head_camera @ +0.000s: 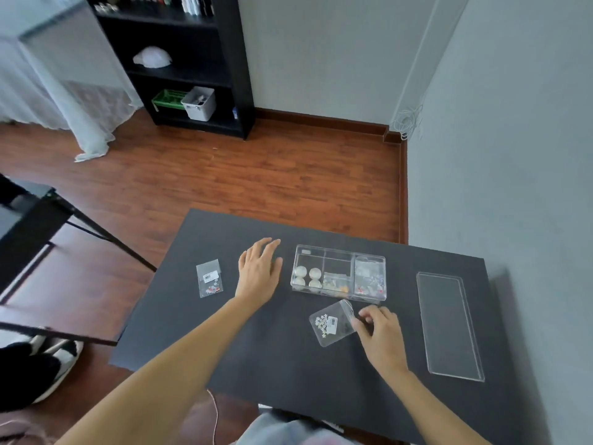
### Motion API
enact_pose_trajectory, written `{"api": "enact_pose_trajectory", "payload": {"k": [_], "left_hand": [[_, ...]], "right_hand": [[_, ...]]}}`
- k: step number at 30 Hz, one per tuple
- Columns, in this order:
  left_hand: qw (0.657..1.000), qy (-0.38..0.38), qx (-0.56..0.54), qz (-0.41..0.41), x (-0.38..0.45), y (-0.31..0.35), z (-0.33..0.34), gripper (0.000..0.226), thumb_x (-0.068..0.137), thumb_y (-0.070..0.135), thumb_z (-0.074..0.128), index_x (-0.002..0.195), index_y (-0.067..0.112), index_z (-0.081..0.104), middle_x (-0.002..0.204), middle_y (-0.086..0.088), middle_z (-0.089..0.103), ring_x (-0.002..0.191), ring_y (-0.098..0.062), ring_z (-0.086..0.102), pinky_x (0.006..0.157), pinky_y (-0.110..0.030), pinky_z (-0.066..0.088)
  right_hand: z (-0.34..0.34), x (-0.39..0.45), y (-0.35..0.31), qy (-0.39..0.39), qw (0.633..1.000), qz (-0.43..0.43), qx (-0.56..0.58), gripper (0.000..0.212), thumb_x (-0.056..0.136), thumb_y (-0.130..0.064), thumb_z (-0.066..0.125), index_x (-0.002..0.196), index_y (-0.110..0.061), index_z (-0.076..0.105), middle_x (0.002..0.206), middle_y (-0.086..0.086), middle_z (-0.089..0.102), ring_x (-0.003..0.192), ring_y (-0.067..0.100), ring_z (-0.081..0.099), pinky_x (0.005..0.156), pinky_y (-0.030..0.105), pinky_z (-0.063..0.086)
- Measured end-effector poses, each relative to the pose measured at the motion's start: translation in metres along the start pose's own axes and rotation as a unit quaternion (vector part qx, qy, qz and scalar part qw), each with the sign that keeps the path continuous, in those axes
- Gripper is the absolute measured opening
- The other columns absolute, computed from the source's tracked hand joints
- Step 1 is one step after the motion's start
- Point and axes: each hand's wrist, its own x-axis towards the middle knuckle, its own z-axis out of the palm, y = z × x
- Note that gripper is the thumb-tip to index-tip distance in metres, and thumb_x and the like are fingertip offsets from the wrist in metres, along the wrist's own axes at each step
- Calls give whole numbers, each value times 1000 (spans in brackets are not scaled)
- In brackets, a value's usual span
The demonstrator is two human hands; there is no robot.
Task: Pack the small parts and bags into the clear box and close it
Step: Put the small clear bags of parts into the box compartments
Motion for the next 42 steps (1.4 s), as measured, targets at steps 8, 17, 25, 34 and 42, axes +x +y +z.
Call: {"api": "enact_pose_trajectory", "payload": {"k": [8, 17, 25, 34, 42], "left_hand": [[971, -110, 82, -196, -9, -114, -42, 73, 94, 23, 55, 153, 21, 12, 163, -4, 8, 149, -28, 10, 116, -53, 22], [961, -197, 96, -170, 10, -145, -52, 86, 73, 26, 79, 145, 21, 32, 137, -10, 38, 128, -33, 33, 98, -49, 45], [965, -214, 73, -135, 17, -131, -54, 38, 83, 1, 56, 120, 6, 55, 119, -18, 58, 112, -35, 53, 88, -38, 46], [984, -143, -88, -55, 28, -46, -65, 33, 79, -8, 53, 100, 12, 67, 94, -4, 70, 87, -23, 62, 72, -25, 44], [971, -141, -191, 0, 48, 49, -36, 20, 79, 3, 70, 85, 18, 58, 93, -7, 71, 84, -19, 71, 63, -16, 48]], "right_hand": [[33, -2, -21, -61, 982, 76, -164, 88, 69, -62, 73, 133, -9, 46, 125, 14, 49, 111, 36, 48, 92, 46, 45], [36, 11, -37, -89, 978, 157, -107, 67, 57, -39, 88, 110, -15, 53, 111, 10, 56, 108, 34, 49, 89, 43, 44], [31, 4, -37, -85, 979, 176, 62, 30, 83, -15, 65, 59, -14, 47, 68, 1, 59, 74, 27, 55, 59, 30, 37], [-39, 3, -23, -20, 982, 123, 141, 25, 83, -18, 70, 66, -7, 56, 71, 12, 70, 71, 29, 60, 63, 32, 42], [-83, 60, -5, 112, 981, 83, 135, 21, 82, -13, 72, 85, -18, 52, 67, -6, 61, 56, 6, 52, 53, 10, 37]]}}
